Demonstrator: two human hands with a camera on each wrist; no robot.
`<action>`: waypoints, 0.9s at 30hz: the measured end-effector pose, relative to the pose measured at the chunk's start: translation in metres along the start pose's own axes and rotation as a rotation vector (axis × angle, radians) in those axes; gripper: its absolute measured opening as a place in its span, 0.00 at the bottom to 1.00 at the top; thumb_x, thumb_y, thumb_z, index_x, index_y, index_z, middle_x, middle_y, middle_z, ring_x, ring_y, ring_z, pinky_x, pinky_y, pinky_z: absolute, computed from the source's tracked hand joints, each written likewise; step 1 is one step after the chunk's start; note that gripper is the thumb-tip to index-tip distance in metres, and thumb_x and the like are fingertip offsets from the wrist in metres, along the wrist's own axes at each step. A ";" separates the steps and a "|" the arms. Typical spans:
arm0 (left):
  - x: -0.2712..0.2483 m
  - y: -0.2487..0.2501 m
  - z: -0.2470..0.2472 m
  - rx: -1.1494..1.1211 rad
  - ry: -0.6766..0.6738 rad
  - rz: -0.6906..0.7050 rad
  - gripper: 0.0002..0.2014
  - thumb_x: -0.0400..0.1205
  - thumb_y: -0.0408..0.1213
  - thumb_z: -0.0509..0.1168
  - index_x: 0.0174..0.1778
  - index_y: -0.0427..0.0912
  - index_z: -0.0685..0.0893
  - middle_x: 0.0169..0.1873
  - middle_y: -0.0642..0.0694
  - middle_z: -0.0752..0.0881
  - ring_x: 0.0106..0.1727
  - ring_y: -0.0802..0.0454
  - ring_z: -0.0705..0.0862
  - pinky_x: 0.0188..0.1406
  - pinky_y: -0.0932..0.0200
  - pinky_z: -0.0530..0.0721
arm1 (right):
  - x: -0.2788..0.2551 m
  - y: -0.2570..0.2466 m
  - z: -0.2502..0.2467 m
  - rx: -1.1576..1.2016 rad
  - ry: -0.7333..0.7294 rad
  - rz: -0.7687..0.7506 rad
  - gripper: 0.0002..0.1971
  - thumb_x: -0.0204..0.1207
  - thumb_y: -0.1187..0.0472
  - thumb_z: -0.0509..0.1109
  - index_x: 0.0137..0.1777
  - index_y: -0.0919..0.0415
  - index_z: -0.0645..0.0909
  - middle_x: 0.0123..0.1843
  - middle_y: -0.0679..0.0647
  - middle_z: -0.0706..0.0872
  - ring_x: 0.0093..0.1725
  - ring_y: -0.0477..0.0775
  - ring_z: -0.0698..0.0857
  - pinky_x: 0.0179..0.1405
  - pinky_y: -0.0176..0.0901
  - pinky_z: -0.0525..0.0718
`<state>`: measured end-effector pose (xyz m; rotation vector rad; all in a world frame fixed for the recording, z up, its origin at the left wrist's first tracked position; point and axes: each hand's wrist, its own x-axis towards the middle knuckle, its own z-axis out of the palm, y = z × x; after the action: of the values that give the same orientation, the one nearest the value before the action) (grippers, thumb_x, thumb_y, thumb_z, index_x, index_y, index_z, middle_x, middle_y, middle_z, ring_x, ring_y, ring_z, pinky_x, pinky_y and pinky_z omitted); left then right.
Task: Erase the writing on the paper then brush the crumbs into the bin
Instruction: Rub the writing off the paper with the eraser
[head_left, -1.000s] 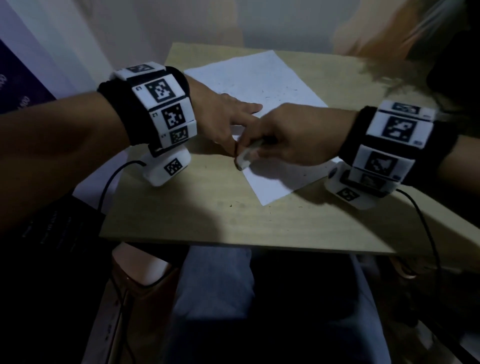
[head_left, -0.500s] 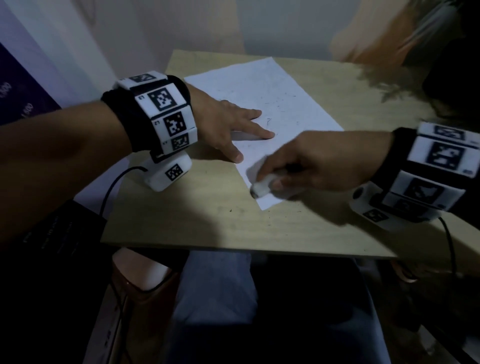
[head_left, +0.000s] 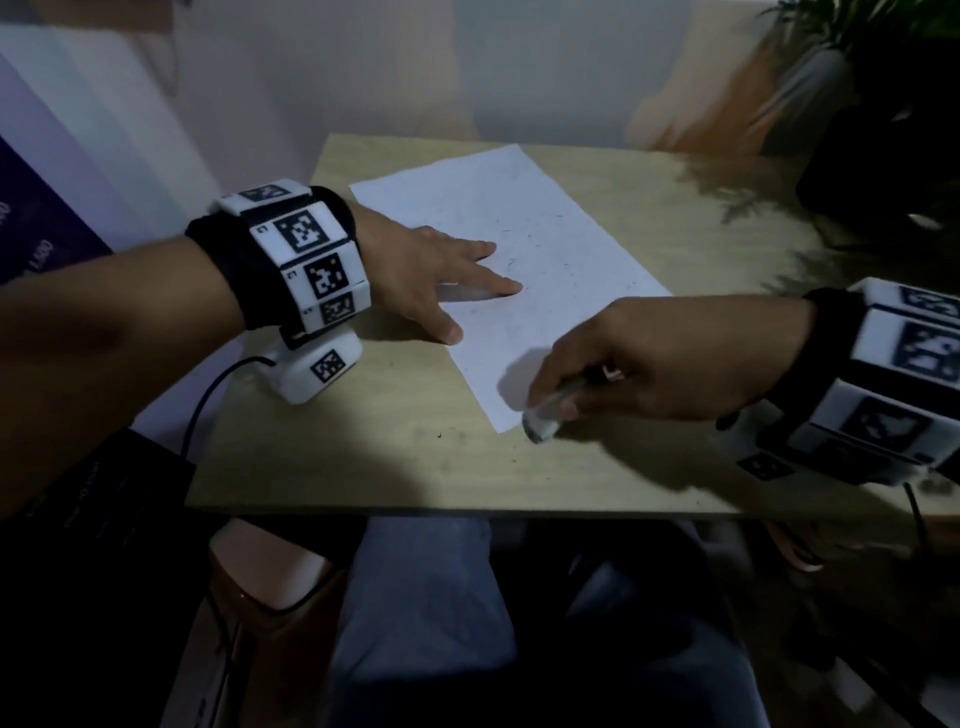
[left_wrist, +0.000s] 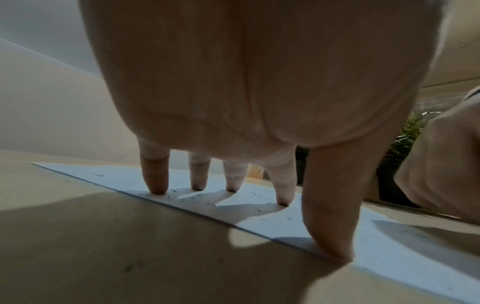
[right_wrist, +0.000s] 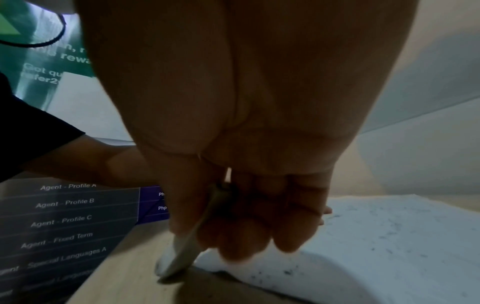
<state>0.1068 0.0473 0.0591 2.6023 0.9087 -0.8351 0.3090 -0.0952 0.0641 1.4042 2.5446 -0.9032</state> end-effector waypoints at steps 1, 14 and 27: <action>0.000 -0.001 0.001 -0.007 0.017 0.008 0.41 0.86 0.58 0.63 0.86 0.74 0.40 0.89 0.55 0.33 0.90 0.49 0.39 0.86 0.45 0.40 | -0.003 0.003 0.000 -0.042 0.082 -0.018 0.11 0.84 0.50 0.68 0.64 0.43 0.86 0.57 0.37 0.89 0.53 0.40 0.85 0.58 0.40 0.81; -0.012 -0.046 0.011 -0.069 0.213 -0.046 0.34 0.81 0.64 0.66 0.84 0.70 0.64 0.83 0.50 0.64 0.83 0.45 0.64 0.84 0.43 0.64 | -0.031 0.041 -0.022 -0.163 0.183 0.189 0.16 0.78 0.44 0.65 0.65 0.38 0.83 0.54 0.38 0.89 0.50 0.41 0.85 0.52 0.37 0.78; 0.013 -0.006 0.014 -0.001 0.002 -0.060 0.55 0.69 0.81 0.58 0.85 0.72 0.32 0.87 0.52 0.27 0.89 0.45 0.32 0.88 0.35 0.42 | 0.038 0.032 -0.036 -0.122 0.173 0.097 0.12 0.83 0.46 0.68 0.59 0.45 0.90 0.36 0.42 0.90 0.36 0.39 0.86 0.41 0.30 0.80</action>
<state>0.1048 0.0524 0.0397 2.5875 0.9926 -0.8471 0.3199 -0.0350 0.0654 1.6171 2.5744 -0.6244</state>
